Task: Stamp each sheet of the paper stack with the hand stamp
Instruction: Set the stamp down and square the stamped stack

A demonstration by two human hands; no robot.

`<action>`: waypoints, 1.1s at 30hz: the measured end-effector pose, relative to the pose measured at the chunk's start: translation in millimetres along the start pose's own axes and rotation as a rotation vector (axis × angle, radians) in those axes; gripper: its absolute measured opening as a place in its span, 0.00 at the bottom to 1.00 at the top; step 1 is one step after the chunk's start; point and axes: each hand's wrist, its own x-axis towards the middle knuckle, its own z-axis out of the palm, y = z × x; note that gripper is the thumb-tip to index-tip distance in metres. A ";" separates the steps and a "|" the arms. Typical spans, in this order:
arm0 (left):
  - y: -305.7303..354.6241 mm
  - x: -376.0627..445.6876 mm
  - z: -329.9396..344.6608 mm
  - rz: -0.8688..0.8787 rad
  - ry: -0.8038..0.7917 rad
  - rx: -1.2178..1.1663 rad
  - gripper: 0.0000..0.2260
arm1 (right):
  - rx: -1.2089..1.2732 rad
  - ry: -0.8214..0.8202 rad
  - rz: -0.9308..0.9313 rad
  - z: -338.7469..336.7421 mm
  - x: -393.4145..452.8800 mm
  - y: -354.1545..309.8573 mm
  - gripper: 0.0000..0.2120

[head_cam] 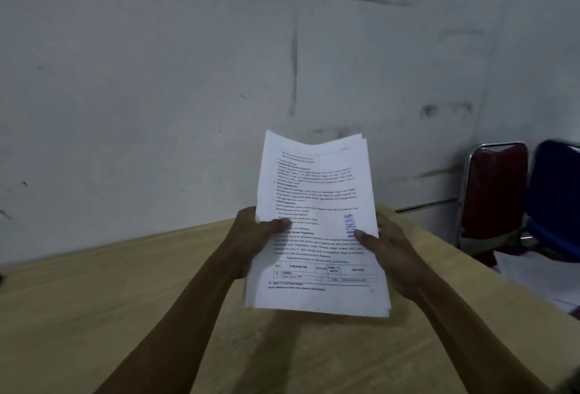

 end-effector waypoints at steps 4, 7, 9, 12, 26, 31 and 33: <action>-1.4 -2.0 14.0 -0.034 0.024 0.000 0.08 | -0.118 0.118 0.102 -15.0 2.4 -0.1 0.12; -9.3 -0.5 34.0 -0.083 0.056 0.024 0.09 | -0.400 0.290 0.187 -21.7 10.2 5.2 0.12; -18.0 1.0 52.2 -0.114 0.037 0.058 0.12 | -0.626 0.334 0.186 -24.5 14.6 9.4 0.08; -34.1 8.5 82.0 -0.224 -0.029 0.120 0.12 | -0.871 0.365 0.263 -32.4 21.7 14.4 0.08; -97.8 99.7 126.8 -0.365 0.189 0.321 0.04 | -1.185 0.324 0.324 -60.8 109.6 81.5 0.13; -109.3 130.0 126.0 -0.315 0.199 0.476 0.08 | -1.247 0.262 0.272 -59.3 158.3 98.7 0.14; -110.9 139.2 124.7 -0.322 0.203 0.495 0.10 | -1.251 0.236 0.286 -59.3 173.6 104.4 0.15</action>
